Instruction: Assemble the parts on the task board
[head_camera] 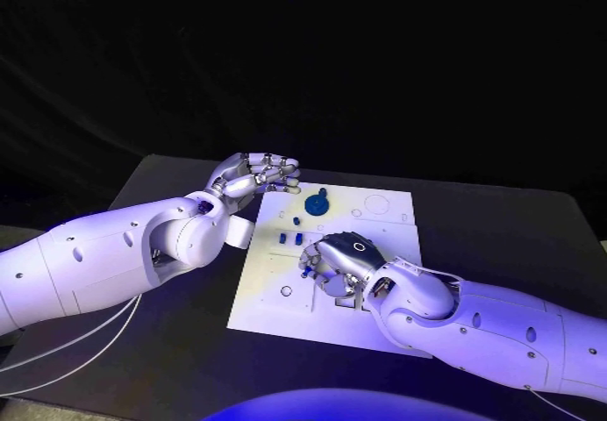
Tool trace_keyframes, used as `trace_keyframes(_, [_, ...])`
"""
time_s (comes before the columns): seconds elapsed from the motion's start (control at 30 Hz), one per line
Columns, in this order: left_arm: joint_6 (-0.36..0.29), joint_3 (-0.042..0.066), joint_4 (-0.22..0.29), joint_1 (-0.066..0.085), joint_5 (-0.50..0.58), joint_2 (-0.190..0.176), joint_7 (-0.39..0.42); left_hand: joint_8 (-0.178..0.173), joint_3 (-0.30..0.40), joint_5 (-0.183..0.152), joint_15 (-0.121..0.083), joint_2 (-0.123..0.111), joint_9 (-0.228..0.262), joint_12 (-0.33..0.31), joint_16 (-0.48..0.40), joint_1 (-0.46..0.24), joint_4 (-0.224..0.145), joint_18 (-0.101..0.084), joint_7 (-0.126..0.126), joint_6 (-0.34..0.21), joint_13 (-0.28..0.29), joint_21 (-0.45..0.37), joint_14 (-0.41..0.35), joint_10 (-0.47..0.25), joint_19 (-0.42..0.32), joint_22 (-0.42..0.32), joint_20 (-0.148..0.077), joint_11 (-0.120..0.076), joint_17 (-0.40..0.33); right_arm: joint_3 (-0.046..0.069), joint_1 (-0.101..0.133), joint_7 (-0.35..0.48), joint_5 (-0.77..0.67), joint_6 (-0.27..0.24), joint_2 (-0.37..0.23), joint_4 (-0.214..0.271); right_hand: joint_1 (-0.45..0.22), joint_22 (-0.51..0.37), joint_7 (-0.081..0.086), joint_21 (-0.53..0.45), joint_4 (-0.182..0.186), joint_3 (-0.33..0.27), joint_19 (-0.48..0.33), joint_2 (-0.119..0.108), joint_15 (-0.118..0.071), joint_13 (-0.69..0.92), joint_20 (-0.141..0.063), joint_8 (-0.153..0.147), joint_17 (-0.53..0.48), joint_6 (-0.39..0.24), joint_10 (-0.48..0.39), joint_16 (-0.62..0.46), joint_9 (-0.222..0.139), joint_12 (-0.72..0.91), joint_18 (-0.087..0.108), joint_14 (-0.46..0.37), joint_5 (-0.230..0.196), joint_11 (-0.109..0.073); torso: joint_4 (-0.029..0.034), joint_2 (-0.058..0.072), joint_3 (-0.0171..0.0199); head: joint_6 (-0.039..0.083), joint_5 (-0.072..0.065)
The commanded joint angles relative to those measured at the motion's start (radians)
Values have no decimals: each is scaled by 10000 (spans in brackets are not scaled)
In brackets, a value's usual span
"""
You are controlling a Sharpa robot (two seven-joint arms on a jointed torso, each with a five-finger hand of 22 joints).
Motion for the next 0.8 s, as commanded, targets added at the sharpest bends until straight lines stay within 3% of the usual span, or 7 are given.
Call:
trace_keyframes(0.03, [35,8,14,4,-9,9,4,-28,-12,24,45,12,-15,-44,-66,81,-35,7,63,-10,13,-44,5,-14,69,-17,24,65,13,-8,-36,115,-38,60,42,-33,-92,811,0,28,4,31,65,2,-54,18,19,39,-2,54,145,-63,15,-3,-119,220,22,-214,-8,7,-7,-35,19])
trace_keyframes(0.47, [51,8,6,4,-10,-5,-24,-28,-12,24,45,12,-15,-44,-66,81,-35,7,63,-10,13,-44,5,-14,69,-17,24,65,13,-37,-75,131,11,230,146,-125,-108,806,-1,18,4,27,59,3,-53,21,20,37,-2,54,145,-63,19,-5,-117,221,20,-214,-11,-4,-7,-91,34])
trace_keyframes(0.8, [56,8,10,5,-12,-11,-50,-28,-12,24,45,12,-15,-44,-66,81,-35,7,63,-10,13,-44,5,-14,69,-17,24,65,13,-60,-86,-14,-146,795,248,-213,-217,759,7,-79,1,-42,-2,-25,-41,31,29,8,-40,15,96,-81,37,-47,-95,213,-80,-202,-6,-6,-15,-106,22])
